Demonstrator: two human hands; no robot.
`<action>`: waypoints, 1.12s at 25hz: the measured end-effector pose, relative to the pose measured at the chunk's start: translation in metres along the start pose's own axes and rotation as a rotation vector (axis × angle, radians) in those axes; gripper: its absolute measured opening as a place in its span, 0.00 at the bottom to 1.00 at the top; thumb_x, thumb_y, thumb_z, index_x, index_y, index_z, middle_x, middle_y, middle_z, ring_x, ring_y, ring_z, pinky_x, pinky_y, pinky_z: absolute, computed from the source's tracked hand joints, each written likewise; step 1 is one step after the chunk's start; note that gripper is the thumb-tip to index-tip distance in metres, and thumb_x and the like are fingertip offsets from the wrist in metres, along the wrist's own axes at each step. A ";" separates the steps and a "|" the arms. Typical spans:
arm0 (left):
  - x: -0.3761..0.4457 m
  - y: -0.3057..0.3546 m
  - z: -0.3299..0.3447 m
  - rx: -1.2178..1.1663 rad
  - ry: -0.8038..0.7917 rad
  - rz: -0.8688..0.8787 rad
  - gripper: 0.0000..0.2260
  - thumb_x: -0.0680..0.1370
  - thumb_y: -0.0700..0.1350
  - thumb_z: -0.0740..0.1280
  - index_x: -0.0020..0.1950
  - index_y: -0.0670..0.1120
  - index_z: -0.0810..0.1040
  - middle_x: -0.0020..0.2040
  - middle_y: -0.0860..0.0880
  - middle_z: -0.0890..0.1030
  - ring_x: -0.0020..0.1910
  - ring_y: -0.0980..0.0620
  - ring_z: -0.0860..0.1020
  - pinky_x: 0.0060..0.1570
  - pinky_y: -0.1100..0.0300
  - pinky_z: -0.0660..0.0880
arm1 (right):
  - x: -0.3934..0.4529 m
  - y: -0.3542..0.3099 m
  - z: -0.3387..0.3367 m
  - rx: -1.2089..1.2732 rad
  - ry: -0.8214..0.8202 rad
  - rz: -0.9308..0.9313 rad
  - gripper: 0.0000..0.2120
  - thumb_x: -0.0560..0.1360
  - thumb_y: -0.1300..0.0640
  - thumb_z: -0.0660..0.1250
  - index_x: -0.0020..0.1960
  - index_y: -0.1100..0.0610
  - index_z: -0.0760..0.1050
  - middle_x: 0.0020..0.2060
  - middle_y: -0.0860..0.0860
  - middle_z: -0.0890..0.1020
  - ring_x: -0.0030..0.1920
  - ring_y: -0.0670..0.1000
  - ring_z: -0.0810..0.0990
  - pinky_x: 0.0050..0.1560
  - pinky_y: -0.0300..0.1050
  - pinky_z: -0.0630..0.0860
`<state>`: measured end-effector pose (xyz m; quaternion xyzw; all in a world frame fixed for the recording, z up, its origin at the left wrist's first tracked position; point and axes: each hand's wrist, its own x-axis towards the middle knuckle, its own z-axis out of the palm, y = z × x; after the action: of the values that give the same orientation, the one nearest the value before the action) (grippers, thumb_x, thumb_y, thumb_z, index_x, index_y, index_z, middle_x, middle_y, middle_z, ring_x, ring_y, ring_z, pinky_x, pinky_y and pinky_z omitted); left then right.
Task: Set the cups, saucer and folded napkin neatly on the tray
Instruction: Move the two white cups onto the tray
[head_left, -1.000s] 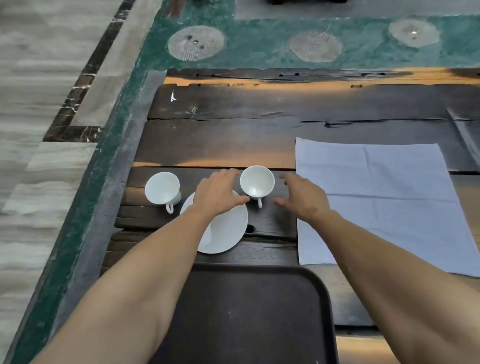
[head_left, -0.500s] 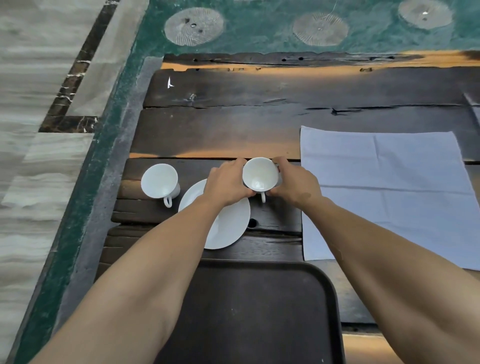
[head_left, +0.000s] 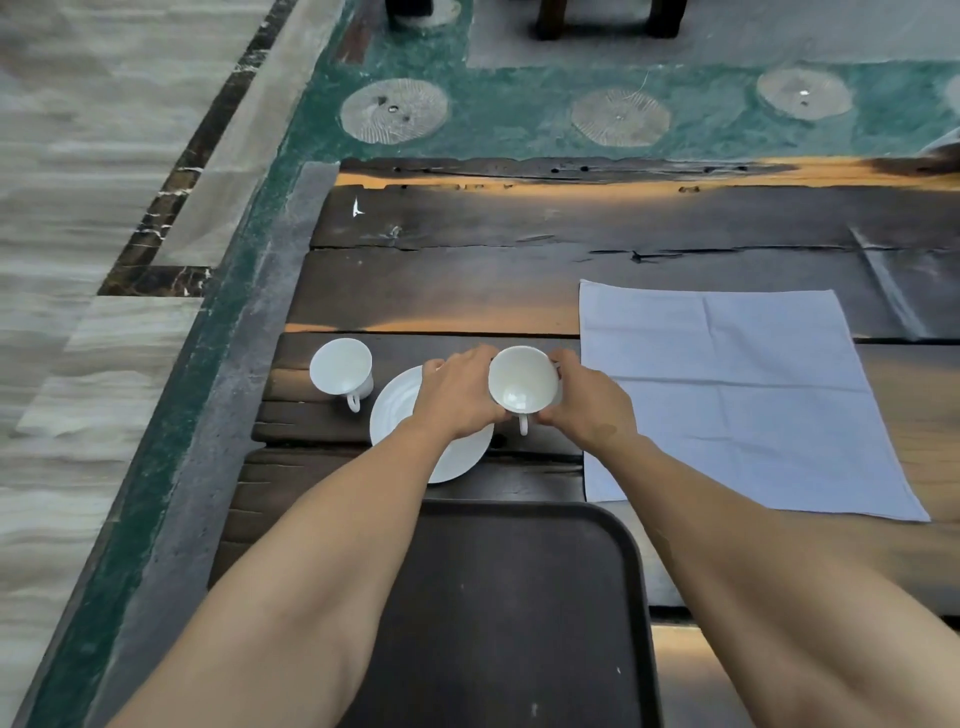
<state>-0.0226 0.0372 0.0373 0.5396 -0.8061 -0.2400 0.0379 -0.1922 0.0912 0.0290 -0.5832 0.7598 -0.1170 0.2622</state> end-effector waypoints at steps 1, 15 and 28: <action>-0.010 0.004 0.000 -0.014 -0.017 -0.013 0.30 0.61 0.63 0.71 0.59 0.52 0.73 0.54 0.52 0.80 0.54 0.45 0.76 0.51 0.51 0.64 | -0.012 0.000 0.000 0.006 0.002 0.014 0.33 0.66 0.45 0.75 0.66 0.49 0.65 0.52 0.49 0.82 0.47 0.54 0.78 0.42 0.48 0.74; -0.144 0.016 0.054 -0.150 -0.112 -0.080 0.27 0.64 0.59 0.74 0.61 0.59 0.72 0.55 0.59 0.79 0.57 0.52 0.76 0.60 0.49 0.67 | -0.152 0.021 0.035 0.154 -0.090 0.068 0.30 0.63 0.42 0.75 0.62 0.46 0.69 0.52 0.47 0.82 0.52 0.53 0.80 0.43 0.47 0.74; -0.176 0.015 0.094 -0.191 -0.158 -0.160 0.31 0.65 0.54 0.74 0.67 0.57 0.68 0.59 0.55 0.77 0.61 0.50 0.73 0.63 0.52 0.63 | -0.188 0.042 0.063 0.107 -0.085 0.136 0.29 0.65 0.47 0.75 0.61 0.46 0.67 0.50 0.47 0.81 0.52 0.52 0.78 0.40 0.47 0.73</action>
<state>0.0071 0.2305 -0.0041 0.5753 -0.7345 -0.3599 0.0063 -0.1587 0.2900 0.0053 -0.5199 0.7786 -0.1147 0.3323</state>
